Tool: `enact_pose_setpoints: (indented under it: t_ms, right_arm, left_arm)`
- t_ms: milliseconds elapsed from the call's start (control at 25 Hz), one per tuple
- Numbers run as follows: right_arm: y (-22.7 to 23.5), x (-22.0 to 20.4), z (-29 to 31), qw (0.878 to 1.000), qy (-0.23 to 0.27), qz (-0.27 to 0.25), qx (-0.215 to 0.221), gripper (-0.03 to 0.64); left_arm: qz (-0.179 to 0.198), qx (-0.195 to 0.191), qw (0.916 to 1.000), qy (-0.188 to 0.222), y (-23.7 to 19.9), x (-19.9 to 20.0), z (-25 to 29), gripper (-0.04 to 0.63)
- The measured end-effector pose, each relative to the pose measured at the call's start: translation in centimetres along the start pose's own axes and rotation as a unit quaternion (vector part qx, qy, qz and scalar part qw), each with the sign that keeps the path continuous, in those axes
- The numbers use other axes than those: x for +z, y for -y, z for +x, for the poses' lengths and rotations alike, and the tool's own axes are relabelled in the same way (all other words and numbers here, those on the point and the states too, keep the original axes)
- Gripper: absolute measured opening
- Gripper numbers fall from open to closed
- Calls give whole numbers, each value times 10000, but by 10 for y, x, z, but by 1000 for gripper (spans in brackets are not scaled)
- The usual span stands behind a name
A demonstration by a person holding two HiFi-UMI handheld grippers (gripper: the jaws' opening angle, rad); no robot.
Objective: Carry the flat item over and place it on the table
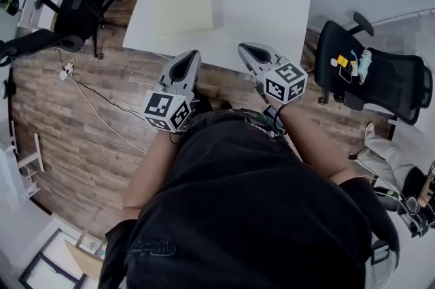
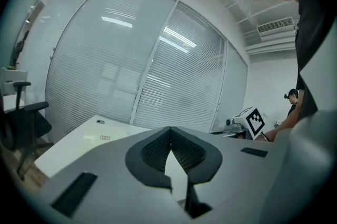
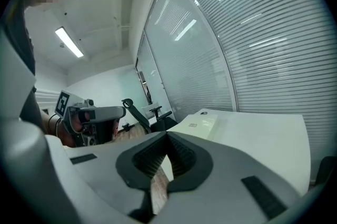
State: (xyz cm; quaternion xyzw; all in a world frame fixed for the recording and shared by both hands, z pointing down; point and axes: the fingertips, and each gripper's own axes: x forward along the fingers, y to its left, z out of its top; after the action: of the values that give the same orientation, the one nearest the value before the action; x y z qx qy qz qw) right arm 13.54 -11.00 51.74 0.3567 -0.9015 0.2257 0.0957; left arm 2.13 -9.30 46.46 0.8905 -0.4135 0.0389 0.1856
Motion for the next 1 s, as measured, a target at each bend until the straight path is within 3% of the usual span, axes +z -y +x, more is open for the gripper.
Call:
enact_pose_setpoints:
  t_ms: [440, 1000]
  right_arm:
    - [-33, -30, -38, 9996, -11, 192, 185, 21]
    - [-90, -45, -69, 9996, 125, 242, 34, 21]
  left_arm:
    - [18, 123, 9997, -219, 49, -36, -42, 15]
    - [207, -258, 9989, -325, 72, -49, -82, 15]
